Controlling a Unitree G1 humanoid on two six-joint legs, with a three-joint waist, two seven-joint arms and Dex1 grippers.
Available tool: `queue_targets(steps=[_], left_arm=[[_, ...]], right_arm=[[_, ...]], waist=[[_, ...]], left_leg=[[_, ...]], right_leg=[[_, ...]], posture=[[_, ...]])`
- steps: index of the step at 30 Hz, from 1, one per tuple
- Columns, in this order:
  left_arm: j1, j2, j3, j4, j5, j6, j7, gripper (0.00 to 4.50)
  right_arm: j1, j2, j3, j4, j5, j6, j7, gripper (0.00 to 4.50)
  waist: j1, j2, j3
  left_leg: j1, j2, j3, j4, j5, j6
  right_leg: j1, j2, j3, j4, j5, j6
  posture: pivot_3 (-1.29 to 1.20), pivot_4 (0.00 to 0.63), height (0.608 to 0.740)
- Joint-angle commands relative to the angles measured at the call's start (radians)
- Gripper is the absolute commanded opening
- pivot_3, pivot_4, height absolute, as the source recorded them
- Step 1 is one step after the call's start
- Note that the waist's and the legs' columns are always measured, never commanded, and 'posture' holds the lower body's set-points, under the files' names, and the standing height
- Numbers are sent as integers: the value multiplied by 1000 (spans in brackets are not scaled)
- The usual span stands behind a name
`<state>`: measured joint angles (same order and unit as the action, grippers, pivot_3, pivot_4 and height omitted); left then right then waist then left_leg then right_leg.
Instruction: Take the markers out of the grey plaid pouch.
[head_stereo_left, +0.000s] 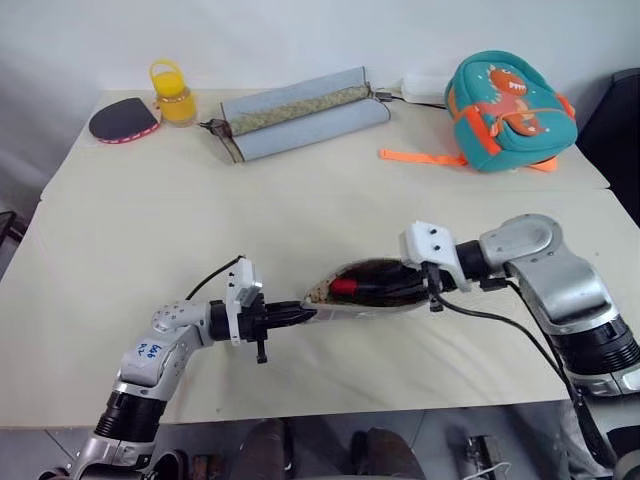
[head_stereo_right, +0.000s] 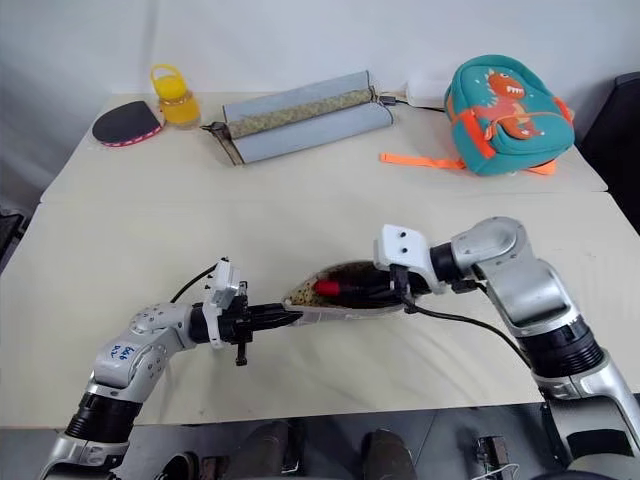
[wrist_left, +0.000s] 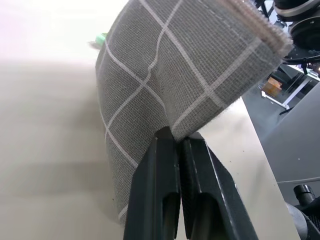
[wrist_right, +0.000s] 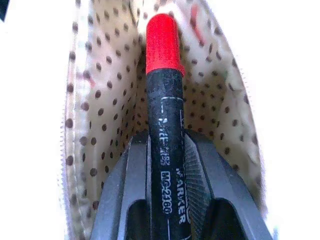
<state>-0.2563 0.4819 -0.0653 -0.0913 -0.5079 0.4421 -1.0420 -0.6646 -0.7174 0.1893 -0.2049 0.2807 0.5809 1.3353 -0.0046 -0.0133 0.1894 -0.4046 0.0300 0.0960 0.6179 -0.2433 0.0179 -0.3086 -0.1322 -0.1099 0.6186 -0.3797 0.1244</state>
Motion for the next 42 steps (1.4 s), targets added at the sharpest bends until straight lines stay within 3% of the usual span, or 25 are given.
queue_targets(steps=[1, 5, 15, 22, 25, 29, 33, 35, 42], left_arm=[[-8, -7, -3, -3, 12, -27, 4, 0], [-29, -5, 15, -10, 22, -50, 24, 0], [-105, 127, 205, 130, 126, -266, 110, 0], [-124, 192, 244, 239, 347, -620, 272, 0], [-89, 199, 201, 243, 459, -733, 321, 0], [-33, 134, 138, 245, 474, -757, 334, 0], [4, 106, 89, 282, 486, -767, 327, 0], [4, 95, 91, 261, 431, -731, 301, 513], [83, 128, 120, 130, 301, -670, 200, 2568]], right_arm=[[-37, 30, -34, -68, 81, 35, -29, 553], [-107, 94, -76, -85, 162, 74, -94, 553], [-306, 143, -254, 72, 243, 41, -261, 553], [-88, -45, -81, 197, -36, -242, -186, 553], [37, -86, -37, 244, -133, -357, -193, 553], [138, -82, -11, 283, -189, -452, -211, 553], [168, -43, -13, 284, -188, -429, -235, 553], [182, -42, -7, 302, -206, -449, -239, 553], [211, -14, -66, 331, -156, -463, -261, 2926]], waist=[[1, 0, 0], [1, 0, 0], [0, 0, 0], [5, -3, -2], [3, -3, -2], [-1, -3, -2], [-4, -3, -2], [-1, -3, -2], [0, -4, -2]], left_leg=[[0, 0, 0, 0, 0, 0], [0, -1, 0, 0, 0, 0], [-1, -1, 0, -1, 0, 0], [-1, -3, 5, -3, -1, 2], [-2, -3, 10, -4, -2, 3], [-1, -1, 16, -4, -1, 3], [0, 1, 18, -3, 0, 2], [0, 1, 18, -3, 1, 2], [0, 0, 18, -3, 0, 3]], right_leg=[[0, 0, 0, 0, 0, 0], [0, 0, 0, 0, 0, 0], [-3, 0, 0, 2, 0, 0], [-7, 0, -3, 3, 0, 1], [-11, 0, -4, 4, 1, 2], [-14, 0, -4, 7, 1, 2], [-15, 0, -2, 8, 1, 2], [-16, -1, -2, 8, 1, 1], [-16, -5, -1, 8, 1, 1]], posture=[[0, 150, 740], [0, 150, 740], [0, 150, 740], [0, 150, 740], [0, 150, 740], [0, 150, 740], [0, 150, 740], [0, 150, 740], [0, 150, 740]])
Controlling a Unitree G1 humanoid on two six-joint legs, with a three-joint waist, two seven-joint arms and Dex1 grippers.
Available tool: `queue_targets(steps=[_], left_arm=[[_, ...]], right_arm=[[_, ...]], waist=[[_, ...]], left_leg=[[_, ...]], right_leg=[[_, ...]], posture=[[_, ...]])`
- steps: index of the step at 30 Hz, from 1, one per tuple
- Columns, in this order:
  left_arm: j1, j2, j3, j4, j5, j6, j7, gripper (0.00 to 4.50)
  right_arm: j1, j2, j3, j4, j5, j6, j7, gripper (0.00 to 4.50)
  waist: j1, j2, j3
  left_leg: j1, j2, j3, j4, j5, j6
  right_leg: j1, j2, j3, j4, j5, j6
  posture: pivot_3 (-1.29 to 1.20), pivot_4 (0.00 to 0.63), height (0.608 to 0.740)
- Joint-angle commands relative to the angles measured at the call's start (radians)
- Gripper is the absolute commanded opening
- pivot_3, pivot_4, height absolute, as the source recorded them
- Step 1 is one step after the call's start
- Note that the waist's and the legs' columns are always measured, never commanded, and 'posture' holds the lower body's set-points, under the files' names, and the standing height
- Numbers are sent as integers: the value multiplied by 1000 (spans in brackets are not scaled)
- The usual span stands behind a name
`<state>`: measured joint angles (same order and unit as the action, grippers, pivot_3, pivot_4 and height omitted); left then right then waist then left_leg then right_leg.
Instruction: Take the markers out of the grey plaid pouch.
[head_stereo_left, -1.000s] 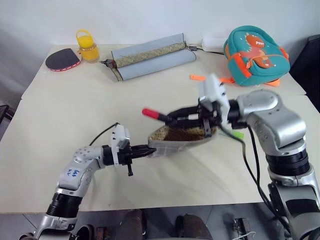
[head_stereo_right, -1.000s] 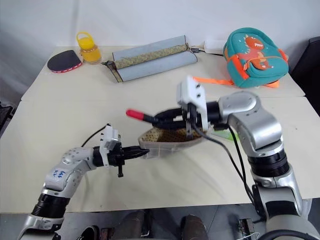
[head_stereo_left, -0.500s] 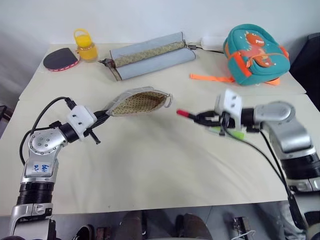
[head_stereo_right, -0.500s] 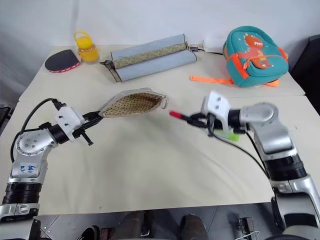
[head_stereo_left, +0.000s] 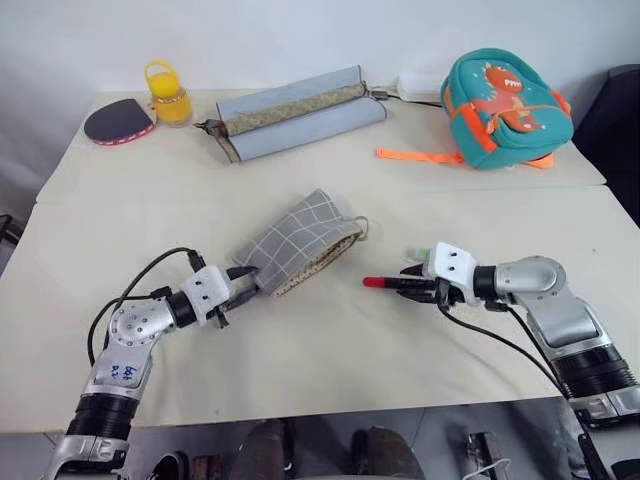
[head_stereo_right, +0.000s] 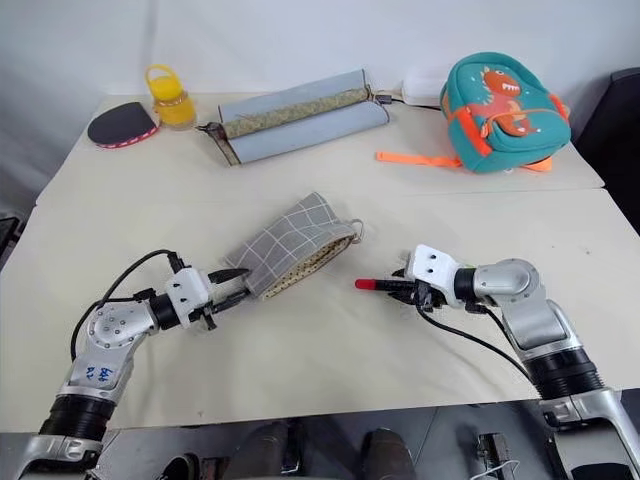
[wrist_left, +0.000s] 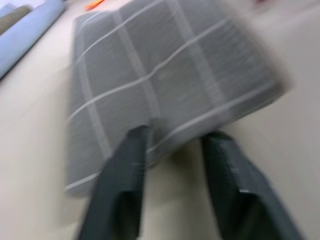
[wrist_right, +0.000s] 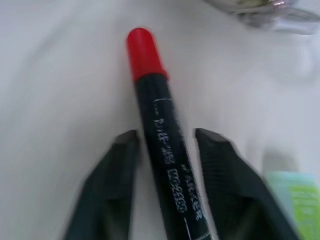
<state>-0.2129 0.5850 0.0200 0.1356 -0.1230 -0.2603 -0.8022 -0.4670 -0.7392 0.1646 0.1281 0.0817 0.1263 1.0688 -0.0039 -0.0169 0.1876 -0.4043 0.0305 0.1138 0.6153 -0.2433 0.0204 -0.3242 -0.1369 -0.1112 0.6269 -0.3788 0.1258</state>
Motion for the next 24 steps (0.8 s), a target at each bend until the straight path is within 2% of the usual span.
queue_targets(steps=[1, 2, 3, 7, 10, 13, 16, 20, 24], left_arm=[[55, 32, 44, -119, -104, 49, -50, 2897], [80, 40, 66, -160, -149, 97, -55, 3228], [99, 45, 92, -192, -190, 154, -47, 3582], [204, 45, 221, -285, -328, 267, -24, 3582], [283, 44, 307, -315, -402, 342, -16, 3582], [350, 18, 399, -325, -394, 377, 83, 3582], [409, 1, 449, -347, -404, 394, 110, 3582], [480, -33, 497, -327, -408, 364, 107, 3582], [491, -67, 503, -260, -382, 339, 119, 3582]], right_arm=[[16, 12, -52, -2, 59, 0, 12, 3280], [21, 17, -72, -9, 88, 9, 20, 3654], [26, 24, -95, -18, 119, 27, 19, 3699], [63, 71, -228, -49, 272, 89, -15, 3699], [117, 86, -312, -47, 313, 33, -31, 3699], [243, 116, -436, -45, 378, -44, -32, 3699], [365, 95, -484, -30, 348, -182, 15, 3699], [451, 70, -559, 49, 356, -266, 35, 3699], [490, 56, -573, 128, 354, -321, 71, 3699]], waist=[[-1, 0, 0], [-1, 0, 0], [-1, 0, 0], [-2, 0, 0], [-1, 0, 0], [6, 0, 0], [15, 0, 0], [5, 0, 0], [2, 0, 0]], left_leg=[[0, 1, 0, 0, 0, 0], [0, 0, 0, 0, 0, 0], [0, 1, 0, 0, 0, 0], [0, 1, -1, 0, 0, 0], [0, 1, -2, 0, 0, 0], [0, 0, -3, 0, -1, 1], [0, -1, -4, 0, -4, 3], [1, -1, 1, 0, -4, 4], [2, 0, 2, 0, -6, 6]], right_leg=[[0, 0, 0, 0, 0, 0], [0, 0, 0, 0, 0, 0], [0, 1, 0, 0, 0, 0], [1, 1, 1, 0, 0, 0], [2, 0, 1, 0, 0, 0], [3, -1, 3, -3, 0, 0], [4, -2, 4, -5, 0, 0], [3, -1, 3, -6, 0, 0], [2, -1, 4, -6, 0, -1]], posture=[[0, 150, 740], [0, 150, 740], [0, 150, 740], [0, 150, 740], [0, 150, 740], [0, 150, 740], [0, 150, 740], [0, 150, 740], [0, 150, 740]])
